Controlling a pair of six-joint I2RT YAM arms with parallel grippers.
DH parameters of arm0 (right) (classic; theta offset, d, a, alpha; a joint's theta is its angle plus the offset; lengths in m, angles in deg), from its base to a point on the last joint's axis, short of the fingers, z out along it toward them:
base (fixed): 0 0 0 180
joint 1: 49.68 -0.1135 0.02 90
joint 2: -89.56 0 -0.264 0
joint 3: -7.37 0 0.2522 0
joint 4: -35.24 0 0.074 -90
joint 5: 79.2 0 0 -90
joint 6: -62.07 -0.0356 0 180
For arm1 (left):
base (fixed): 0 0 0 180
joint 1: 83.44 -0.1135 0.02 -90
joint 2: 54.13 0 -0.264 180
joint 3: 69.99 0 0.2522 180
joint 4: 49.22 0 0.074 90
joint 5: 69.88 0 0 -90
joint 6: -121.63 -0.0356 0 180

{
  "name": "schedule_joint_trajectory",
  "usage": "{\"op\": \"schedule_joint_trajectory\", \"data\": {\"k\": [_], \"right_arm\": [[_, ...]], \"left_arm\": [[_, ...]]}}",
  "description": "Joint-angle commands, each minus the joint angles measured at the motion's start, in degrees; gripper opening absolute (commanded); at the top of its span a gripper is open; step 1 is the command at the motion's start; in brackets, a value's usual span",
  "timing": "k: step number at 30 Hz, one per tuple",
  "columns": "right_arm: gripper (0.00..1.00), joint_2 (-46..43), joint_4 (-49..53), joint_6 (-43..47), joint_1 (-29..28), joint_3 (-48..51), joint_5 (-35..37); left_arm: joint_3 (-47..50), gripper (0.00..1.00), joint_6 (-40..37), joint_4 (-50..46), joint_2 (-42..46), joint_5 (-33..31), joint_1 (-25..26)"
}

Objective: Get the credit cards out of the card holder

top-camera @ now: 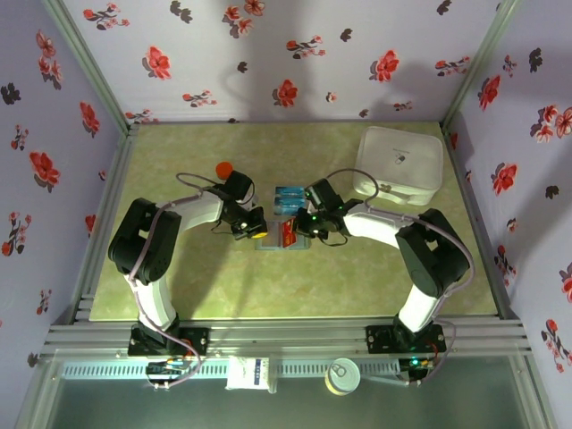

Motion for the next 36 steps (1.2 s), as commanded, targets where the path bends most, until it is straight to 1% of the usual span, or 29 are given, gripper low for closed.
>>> {"op": "schedule_joint_trajectory", "data": {"k": [1,9,14,18,23,26,29,36], "right_arm": [[0.08,-0.8,4.7,1.6,-0.9,-1.6,4.1],[0.09,1.0,6.9,2.2,-3.5,-5.0,8.2],[0.12,2.1,7.5,2.2,-4.3,-6.0,8.5],[0.14,2.8,6.1,1.2,-4.5,-6.2,7.1],[0.13,3.4,6.2,1.0,-4.5,-7.1,6.7],[0.10,3.4,6.3,1.3,-4.4,-7.3,7.0],[0.09,3.4,7.4,1.8,-4.5,-7.9,7.2],[0.08,1.3,9.5,2.9,-4.5,-8.1,8.6]], "left_arm": [[0.7,0.00,-0.5,-0.9,-0.9,0.2,0.4],[1.1,0.00,-0.3,-0.2,-1.1,0.4,0.3],[1.5,0.00,-0.3,0.2,-1.2,0.6,0.3],[1.7,0.00,-0.3,0.4,-1.1,0.7,0.3],[1.8,0.00,0.0,1.1,-1.3,1.0,0.3],[1.9,0.00,0.1,1.1,-1.4,1.0,0.3],[1.8,0.00,-0.1,1.0,-1.1,0.9,0.3],[1.5,0.00,0.2,0.9,-1.4,0.9,0.3]]}}
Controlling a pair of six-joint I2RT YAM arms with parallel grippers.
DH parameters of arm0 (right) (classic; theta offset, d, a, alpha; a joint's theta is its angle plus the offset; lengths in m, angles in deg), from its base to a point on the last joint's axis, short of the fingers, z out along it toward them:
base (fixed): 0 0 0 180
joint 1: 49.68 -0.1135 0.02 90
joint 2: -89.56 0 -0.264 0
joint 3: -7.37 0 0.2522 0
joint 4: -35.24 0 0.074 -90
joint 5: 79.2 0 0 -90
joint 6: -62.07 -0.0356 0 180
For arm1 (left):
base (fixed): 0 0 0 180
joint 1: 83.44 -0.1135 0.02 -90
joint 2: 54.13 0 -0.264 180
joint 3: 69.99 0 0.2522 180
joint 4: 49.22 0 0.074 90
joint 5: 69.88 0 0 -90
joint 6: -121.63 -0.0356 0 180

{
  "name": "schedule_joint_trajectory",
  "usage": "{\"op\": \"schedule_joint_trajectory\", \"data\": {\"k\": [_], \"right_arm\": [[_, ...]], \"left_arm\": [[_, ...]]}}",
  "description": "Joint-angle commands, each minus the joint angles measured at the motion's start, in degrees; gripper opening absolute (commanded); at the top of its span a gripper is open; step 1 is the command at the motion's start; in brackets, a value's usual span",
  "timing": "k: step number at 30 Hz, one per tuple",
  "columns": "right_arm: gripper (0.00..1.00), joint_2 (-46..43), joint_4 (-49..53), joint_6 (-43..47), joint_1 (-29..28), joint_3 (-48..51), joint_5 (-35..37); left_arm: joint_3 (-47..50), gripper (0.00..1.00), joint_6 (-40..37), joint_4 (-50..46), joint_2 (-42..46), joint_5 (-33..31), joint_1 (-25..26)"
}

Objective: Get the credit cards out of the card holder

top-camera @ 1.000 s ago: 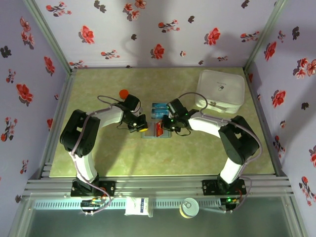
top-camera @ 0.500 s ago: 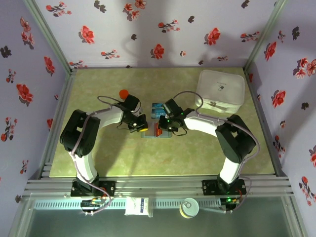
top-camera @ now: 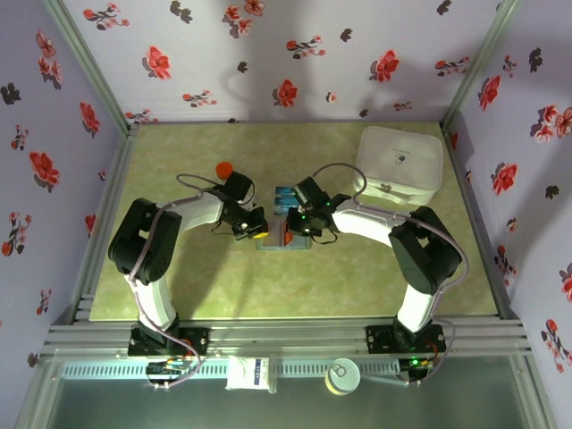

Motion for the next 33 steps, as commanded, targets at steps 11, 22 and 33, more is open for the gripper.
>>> {"op": "schedule_joint_trajectory", "data": {"k": [11,22,33], "right_arm": [[0.07,-5.0,9.6,14.4,1.0,-4.2,-0.1],[0.05,-4.9,17.8,44.5,5.8,-9.8,-3.3],[0.04,0.2,26.4,59.0,9.9,-18.4,-5.3]], "left_arm": [[0.2,0.00,0.4,-1.5,-1.2,0.0,0.4],[-0.2,0.06,0.6,-1.6,0.1,0.0,0.4],[0.9,0.07,0.6,-1.8,2.3,-0.5,0.4]]}}
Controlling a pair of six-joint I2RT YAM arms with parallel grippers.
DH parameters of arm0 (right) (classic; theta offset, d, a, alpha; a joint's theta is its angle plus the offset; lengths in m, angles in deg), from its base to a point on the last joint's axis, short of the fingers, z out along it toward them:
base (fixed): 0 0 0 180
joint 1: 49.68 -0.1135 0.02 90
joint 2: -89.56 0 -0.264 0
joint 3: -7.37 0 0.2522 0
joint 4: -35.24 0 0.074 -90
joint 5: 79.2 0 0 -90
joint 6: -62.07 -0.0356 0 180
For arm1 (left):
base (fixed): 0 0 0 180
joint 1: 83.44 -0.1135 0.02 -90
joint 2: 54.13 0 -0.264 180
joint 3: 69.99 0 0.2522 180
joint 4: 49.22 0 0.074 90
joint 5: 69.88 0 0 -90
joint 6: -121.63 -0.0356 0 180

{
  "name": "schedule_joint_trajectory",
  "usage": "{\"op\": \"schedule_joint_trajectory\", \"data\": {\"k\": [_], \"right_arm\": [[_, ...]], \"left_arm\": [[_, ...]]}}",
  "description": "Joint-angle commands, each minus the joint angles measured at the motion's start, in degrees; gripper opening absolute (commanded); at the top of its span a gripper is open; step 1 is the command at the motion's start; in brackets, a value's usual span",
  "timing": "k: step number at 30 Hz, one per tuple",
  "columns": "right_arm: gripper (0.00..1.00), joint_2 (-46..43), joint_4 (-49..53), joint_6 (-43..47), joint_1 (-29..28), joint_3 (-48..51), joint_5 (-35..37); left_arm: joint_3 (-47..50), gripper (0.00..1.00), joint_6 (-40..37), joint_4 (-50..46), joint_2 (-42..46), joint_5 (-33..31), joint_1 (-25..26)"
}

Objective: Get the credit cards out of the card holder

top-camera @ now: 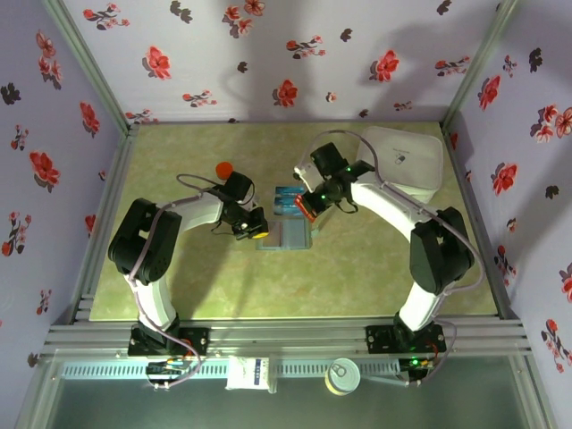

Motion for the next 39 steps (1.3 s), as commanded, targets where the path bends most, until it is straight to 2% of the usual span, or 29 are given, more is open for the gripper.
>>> {"op": "schedule_joint_trajectory", "data": {"k": [1,13,20,24,28,31,35,39], "right_arm": [[0.04,2.5,5.2,6.7,0.6,-2.9,-1.5],[0.04,5.6,8.4,9.1,1.1,-8.1,-2.2],[0.04,5.6,7.1,6.9,1.1,-8.0,-6.4],[0.04,5.2,0.7,-2.7,1.1,-4.5,-12.2],[0.04,3.9,-13.0,-18.3,1.0,3.4,-18.9],[0.04,3.5,-23.0,-27.5,0.5,9.8,-21.0],[0.04,2.9,-31.8,-33.9,0.5,16.1,-20.4],[0.07,4.0,-34.7,-35.9,0.5,19.0,-19.9]], "left_arm": [[0.7,0.07,0.5,-1.9,2.3,-0.5,0.4],[1.7,0.07,-0.1,-2.6,4.1,-1.2,-0.6],[2.0,0.07,-0.2,-2.3,4.2,-1.2,-1.1],[1.8,0.07,-0.4,-2.4,3.8,-1.4,-1.3],[2.0,0.06,-0.4,-2.4,3.5,-1.8,-1.5],[1.9,0.06,-0.7,-2.5,2.9,-1.7,-1.6],[1.6,0.06,-1.0,-2.8,2.2,-1.5,-1.5],[1.5,0.06,-1.2,-3.1,1.4,-1.7,-1.6]]}}
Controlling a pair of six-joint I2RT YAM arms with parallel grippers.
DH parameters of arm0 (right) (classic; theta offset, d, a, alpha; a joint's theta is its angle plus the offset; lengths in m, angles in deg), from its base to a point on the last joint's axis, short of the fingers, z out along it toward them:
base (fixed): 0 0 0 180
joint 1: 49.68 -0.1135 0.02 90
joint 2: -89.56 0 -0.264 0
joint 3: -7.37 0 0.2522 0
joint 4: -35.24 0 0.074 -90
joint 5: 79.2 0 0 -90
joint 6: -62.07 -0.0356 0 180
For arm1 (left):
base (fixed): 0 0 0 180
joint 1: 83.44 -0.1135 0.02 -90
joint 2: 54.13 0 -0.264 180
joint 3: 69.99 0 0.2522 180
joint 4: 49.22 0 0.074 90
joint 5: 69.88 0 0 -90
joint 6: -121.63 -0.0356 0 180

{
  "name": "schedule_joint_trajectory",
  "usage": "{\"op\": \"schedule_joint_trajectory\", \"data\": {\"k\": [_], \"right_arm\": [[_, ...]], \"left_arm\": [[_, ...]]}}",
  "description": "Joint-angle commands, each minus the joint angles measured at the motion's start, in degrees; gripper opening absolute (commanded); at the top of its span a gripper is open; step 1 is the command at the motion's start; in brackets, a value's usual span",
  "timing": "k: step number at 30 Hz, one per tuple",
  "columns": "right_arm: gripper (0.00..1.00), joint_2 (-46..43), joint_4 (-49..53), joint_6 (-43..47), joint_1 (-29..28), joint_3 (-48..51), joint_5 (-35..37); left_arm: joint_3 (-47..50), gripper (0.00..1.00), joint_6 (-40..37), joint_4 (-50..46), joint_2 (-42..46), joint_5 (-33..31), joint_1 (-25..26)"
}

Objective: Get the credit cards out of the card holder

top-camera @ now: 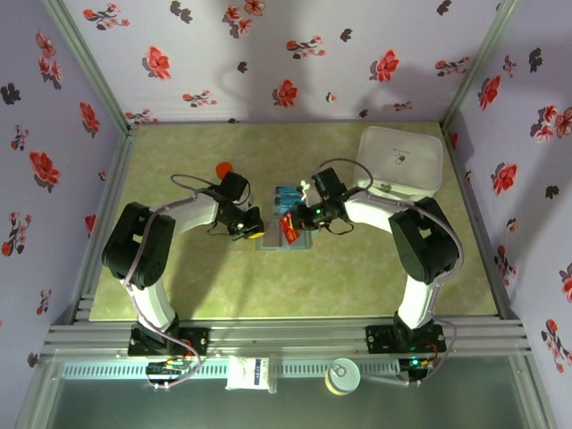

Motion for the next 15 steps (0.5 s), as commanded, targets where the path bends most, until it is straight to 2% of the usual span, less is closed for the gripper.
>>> {"op": "schedule_joint_trajectory", "data": {"k": [1,7,15], "right_arm": [[0.09,-0.4,-6.3,-5.3,-0.1,1.2,-1.1],[0.21,-1.0,-1.9,-3.3,0.0,1.4,1.7],[0.24,-4.0,10.3,3.1,0.5,-1.2,6.0]], "left_arm": [[0.0,0.06,-1.2,-1.7,-1.3,-0.7,-0.5],[0.4,0.06,-1.3,-1.8,-1.2,-0.8,-0.6],[0.2,0.05,-1.4,-2.3,-1.1,-0.8,-0.7]]}}
